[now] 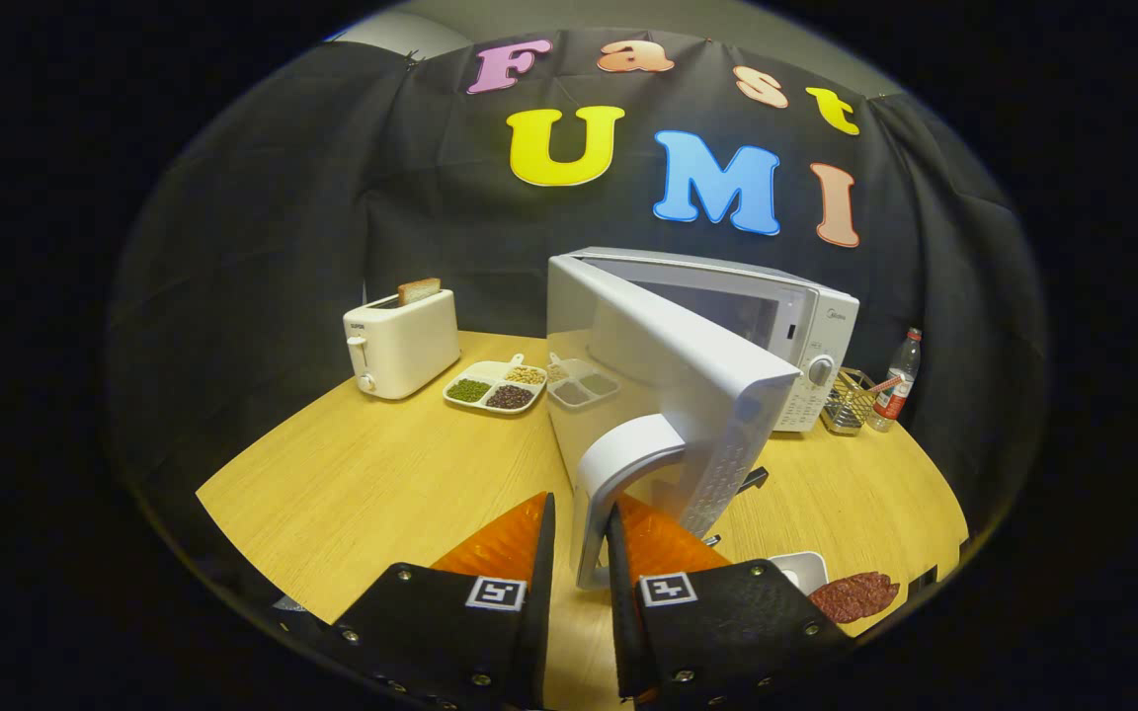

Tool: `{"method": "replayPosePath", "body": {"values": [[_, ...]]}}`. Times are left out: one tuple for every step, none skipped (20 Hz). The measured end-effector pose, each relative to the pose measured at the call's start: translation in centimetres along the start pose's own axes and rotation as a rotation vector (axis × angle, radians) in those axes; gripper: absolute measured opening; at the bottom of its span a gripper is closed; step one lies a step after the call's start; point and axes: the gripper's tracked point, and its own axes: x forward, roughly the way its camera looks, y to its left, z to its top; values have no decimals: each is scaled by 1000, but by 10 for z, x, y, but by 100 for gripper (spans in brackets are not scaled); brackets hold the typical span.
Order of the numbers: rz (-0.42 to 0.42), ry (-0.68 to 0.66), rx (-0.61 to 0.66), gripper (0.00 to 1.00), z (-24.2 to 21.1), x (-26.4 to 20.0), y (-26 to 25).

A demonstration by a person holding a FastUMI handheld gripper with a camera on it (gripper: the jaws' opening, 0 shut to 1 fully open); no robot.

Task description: Open the microwave, put the food inside, and close the microwave door.

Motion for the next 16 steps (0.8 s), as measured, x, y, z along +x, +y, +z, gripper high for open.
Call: {"method": "replayPosePath", "body": {"values": [[13,-3,-14,28,0,-2,8],[32,-4,-28,28,-2,-3,16],[59,-4,-38,28,-3,-6,27],[81,-5,-46,28,-6,-10,35],[114,-5,-55,28,-7,-14,44],[159,-6,-59,28,-7,-18,55],[214,-6,-58,28,-8,-24,67],[276,-10,-57,28,-9,-30,81],[329,-17,-61,28,-6,-39,89],[373,-36,-64,28,-2,-49,93],[408,-58,-65,28,2,-59,95],[432,-79,-66,28,8,-68,94],[444,-94,-67,29,13,-77,90],[465,-119,-62,29,20,-85,85],[471,-144,-54,41,28,-90,80],[473,-170,-44,54,36,-97,71]]}}
